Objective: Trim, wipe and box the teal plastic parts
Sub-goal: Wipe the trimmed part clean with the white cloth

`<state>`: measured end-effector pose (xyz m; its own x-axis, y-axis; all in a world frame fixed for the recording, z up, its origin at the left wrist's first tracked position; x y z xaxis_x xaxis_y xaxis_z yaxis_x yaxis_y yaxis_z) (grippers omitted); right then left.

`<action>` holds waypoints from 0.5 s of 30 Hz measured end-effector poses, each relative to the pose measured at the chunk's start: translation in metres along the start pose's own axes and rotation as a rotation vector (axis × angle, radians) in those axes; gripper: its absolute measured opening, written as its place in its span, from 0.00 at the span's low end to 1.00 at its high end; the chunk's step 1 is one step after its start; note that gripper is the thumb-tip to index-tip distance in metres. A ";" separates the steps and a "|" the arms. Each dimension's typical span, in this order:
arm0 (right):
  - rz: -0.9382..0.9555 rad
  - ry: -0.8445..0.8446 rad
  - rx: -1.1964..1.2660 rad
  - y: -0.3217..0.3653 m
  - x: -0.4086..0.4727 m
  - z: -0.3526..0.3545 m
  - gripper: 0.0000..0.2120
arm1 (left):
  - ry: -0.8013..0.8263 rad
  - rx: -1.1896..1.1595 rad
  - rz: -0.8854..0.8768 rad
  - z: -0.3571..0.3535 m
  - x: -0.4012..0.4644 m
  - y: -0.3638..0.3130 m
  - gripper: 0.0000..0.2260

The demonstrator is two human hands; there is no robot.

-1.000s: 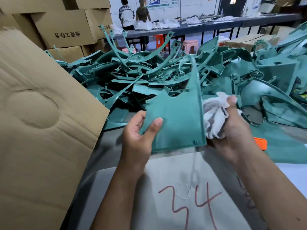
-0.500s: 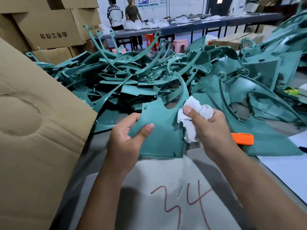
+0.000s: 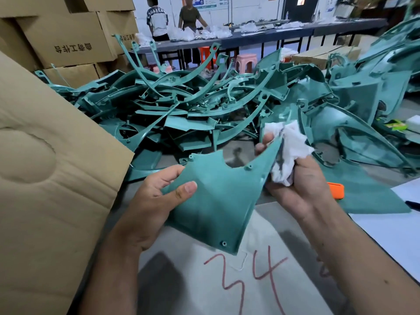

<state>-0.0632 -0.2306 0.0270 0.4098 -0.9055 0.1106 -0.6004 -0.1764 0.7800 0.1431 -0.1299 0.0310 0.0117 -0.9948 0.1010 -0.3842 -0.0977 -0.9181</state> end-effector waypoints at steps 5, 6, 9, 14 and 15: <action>-0.031 0.218 0.008 -0.020 -0.018 -0.035 0.10 | -0.081 -0.145 0.040 -0.008 0.009 0.013 0.11; -0.024 0.206 0.000 -0.019 -0.017 -0.036 0.15 | -0.077 -0.165 0.054 -0.007 0.009 0.014 0.11; -0.002 0.107 0.045 -0.007 -0.011 -0.020 0.34 | -0.068 -0.171 0.133 -0.003 0.007 0.017 0.13; 0.007 -0.100 0.136 0.008 -0.004 -0.004 0.16 | -0.051 -0.221 0.211 -0.001 0.005 0.023 0.11; 0.021 -0.147 0.122 0.010 -0.003 0.001 0.12 | -0.046 -0.230 0.216 -0.001 0.005 0.022 0.11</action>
<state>-0.0717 -0.2300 0.0340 0.2966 -0.9546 0.0277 -0.6902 -0.1941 0.6971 0.1338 -0.1371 0.0112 -0.0538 -0.9926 -0.1091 -0.5811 0.1200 -0.8049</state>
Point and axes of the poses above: each hand's wrist, its own x-axis towards the middle knuckle, its own z-axis out of the back of the hand, y = z × x, the point moved 6 cm from there along x, towards the middle knuckle, and after that the axes turned 15 degrees about -x, right-handed, at the moved point
